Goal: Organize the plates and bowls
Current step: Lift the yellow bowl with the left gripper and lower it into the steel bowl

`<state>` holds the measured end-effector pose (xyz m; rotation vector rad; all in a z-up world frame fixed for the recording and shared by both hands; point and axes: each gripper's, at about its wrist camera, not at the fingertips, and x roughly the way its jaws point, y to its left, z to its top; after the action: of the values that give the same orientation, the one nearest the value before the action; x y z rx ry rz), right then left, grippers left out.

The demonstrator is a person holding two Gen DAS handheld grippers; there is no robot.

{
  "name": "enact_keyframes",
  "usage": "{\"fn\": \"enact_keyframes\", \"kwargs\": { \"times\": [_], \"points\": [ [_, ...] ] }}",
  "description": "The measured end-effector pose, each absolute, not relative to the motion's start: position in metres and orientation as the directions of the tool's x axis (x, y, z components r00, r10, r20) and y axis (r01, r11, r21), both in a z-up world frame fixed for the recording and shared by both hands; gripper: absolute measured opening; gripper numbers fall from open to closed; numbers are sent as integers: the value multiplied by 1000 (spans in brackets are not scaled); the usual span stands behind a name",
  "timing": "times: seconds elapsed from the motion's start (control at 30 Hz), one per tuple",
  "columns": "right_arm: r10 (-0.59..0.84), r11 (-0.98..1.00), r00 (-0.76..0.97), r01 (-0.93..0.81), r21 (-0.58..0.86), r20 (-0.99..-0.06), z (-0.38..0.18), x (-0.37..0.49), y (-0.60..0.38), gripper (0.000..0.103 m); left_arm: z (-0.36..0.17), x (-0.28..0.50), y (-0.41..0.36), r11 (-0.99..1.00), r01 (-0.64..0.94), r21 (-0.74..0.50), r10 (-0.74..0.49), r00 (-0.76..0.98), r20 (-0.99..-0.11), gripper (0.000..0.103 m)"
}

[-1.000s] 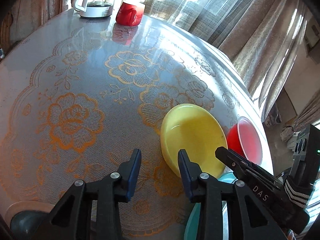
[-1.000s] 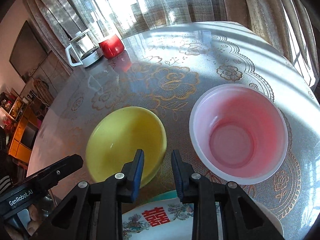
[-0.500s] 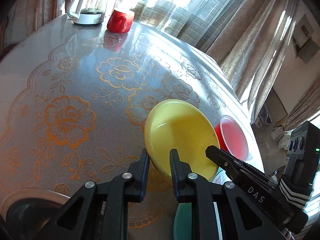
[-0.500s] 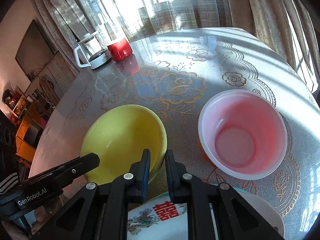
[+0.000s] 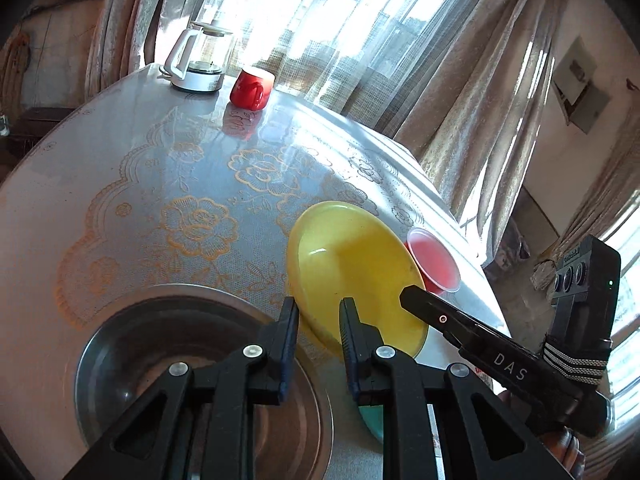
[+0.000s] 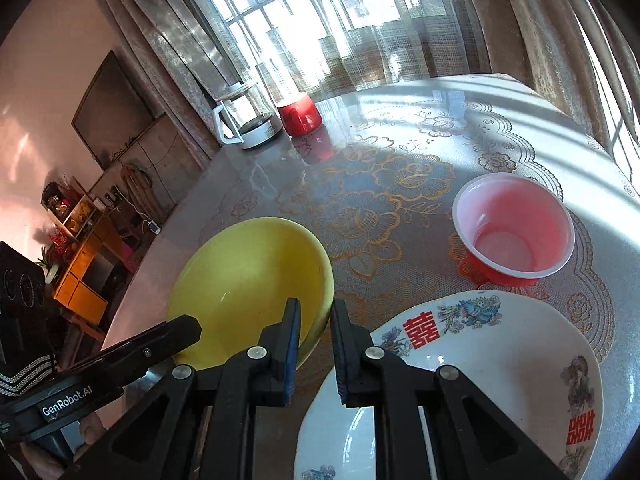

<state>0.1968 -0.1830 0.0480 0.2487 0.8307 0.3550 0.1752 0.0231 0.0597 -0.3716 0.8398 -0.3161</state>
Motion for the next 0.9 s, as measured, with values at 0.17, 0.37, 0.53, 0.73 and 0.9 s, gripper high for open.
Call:
{"fn": "enact_keyframes", "kwargs": {
  "times": [0.17, 0.37, 0.53, 0.73, 0.9],
  "points": [
    [461, 885, 613, -273, 376, -642, 55, 171, -164, 15, 65, 138, 49, 902, 113, -417, -380, 666, -642, 20],
    [516, 856, 579, -351, 379, -631, 50, 148, -134, 15, 55, 107, 81, 893, 50, -447, -359, 677, -642, 20],
    [548, 836, 539, -374, 402, -639, 34, 137, -116, 15, 38, 86, 101, 879, -5, -477, -348, 676, -649, 20],
    [547, 836, 501, -372, 404, -670, 13, 134, -104, 15, 20, 77, 108, 882, -42, -469, -326, 664, -673, 20],
    [532, 845, 495, -366, 390, -687, 6, 136, -97, 15, 16, 78, 110, 884, -55, -463, -313, 667, -676, 20]
  ]
}}
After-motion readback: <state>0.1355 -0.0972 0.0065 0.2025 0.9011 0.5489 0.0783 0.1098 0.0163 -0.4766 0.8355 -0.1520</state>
